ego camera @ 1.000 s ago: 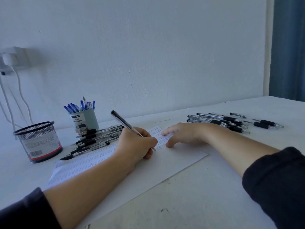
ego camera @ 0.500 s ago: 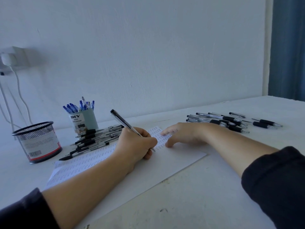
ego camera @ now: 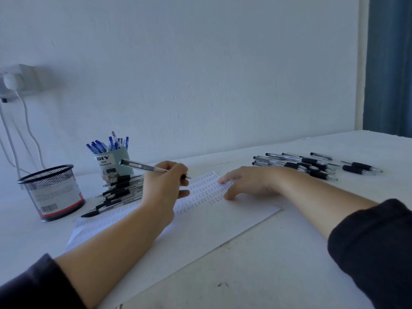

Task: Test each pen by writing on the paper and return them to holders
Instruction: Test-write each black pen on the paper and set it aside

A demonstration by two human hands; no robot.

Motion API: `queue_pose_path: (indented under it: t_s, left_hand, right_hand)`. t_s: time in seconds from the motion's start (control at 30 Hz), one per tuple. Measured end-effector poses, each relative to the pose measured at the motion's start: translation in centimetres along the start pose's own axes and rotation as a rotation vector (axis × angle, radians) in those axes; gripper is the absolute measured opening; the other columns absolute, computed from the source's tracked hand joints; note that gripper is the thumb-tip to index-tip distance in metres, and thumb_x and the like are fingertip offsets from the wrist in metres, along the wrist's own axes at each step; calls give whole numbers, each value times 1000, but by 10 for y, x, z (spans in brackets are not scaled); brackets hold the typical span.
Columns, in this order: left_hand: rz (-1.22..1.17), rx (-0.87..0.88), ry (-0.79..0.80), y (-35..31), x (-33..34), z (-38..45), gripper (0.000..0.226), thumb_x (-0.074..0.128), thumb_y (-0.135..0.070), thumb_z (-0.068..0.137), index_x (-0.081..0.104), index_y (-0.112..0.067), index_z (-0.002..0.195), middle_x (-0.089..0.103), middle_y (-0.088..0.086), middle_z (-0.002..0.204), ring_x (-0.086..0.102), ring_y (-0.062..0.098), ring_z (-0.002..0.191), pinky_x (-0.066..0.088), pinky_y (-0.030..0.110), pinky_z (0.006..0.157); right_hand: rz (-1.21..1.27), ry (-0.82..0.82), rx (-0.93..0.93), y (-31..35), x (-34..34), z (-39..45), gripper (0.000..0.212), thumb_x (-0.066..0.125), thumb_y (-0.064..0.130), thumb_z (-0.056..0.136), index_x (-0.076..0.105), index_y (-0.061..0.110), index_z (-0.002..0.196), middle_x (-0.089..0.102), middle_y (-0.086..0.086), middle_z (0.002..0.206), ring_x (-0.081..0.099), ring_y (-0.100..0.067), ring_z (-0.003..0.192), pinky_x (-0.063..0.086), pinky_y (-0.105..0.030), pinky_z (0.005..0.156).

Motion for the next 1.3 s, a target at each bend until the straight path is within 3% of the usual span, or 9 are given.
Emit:
queue_pose_path:
  t_s: [0.13,0.27,0.37,0.5,0.87,0.97,1.13,1.23,1.3]
  left_hand:
    - [-62,37,-124,-10,-24,12,23,42,3,88,57,-8,74,56,5,76,52,17,74,45,27,68]
    - [-123,52,-209,-19,-43,18,10,41,-9,99,50,-13,97,55,6,82,48,14,46,40,25,42]
    - [-142,51,-208,-21,-44,19,17,45,-36,99,43,-22,109,51,3,79,39,12,44,31,20,36]
    - [-160,-1,-125,-16,-32,13,17,38,-36,102,49,-31,90,46,2,66,38,11,43,27,20,38]
    - [-187,-8,-125,-13,-32,12,22,44,-29,101,55,-19,85,37,1,65,37,13,45,30,22,40]
    - [-161,11,-163,-18,-35,10,17,49,-27,99,60,-17,92,39,-1,69,40,12,56,40,27,60]
    - [-103,-15,-153,-16,-40,18,17,57,-22,95,67,-10,102,57,-1,85,51,18,95,36,41,100]
    - [-82,-34,-76,-12,-34,21,9,60,-15,92,64,-8,91,53,2,70,47,14,66,42,32,73]
    - [-80,-37,-3,-8,-25,21,9,62,-5,89,58,-7,96,62,6,76,56,15,62,41,29,64]
  right_hand:
    - [-14,0,-1,1,0,0,51,62,33,87,46,40,136,39,12,145,36,-12,132,27,-25,97]
    - [-4,22,-16,4,2,0,52,61,29,89,45,36,138,39,12,146,36,-11,133,26,-24,98]
    - [-11,35,-22,4,3,1,51,58,29,91,43,33,140,38,10,147,35,-11,134,26,-24,99]
    - [41,-10,-47,4,-1,5,41,42,35,98,47,27,139,35,8,149,28,-15,141,19,-34,115]
    - [185,-194,-39,-6,-25,-1,38,37,28,101,51,23,135,37,5,148,32,-16,137,24,-32,112]
    - [207,-206,-32,-7,-26,0,35,40,30,100,57,22,129,46,2,138,39,-16,131,28,-30,106]
    - [252,-233,-54,-4,-27,1,25,46,23,98,63,18,115,56,2,124,47,-15,123,33,-24,91]
    - [243,-283,-83,-1,-31,1,22,51,28,96,64,15,108,62,-3,119,54,-21,119,41,-32,96]
    - [241,-315,-149,10,-32,-3,20,56,28,94,63,17,108,62,3,105,58,-14,104,43,-25,89]
Point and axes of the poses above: each hand's wrist, its own z-axis towards the middle knuckle, its own x-axis out of the palm, y = z × x, the point moved 9 cm from there along z, towards the middle knuckle
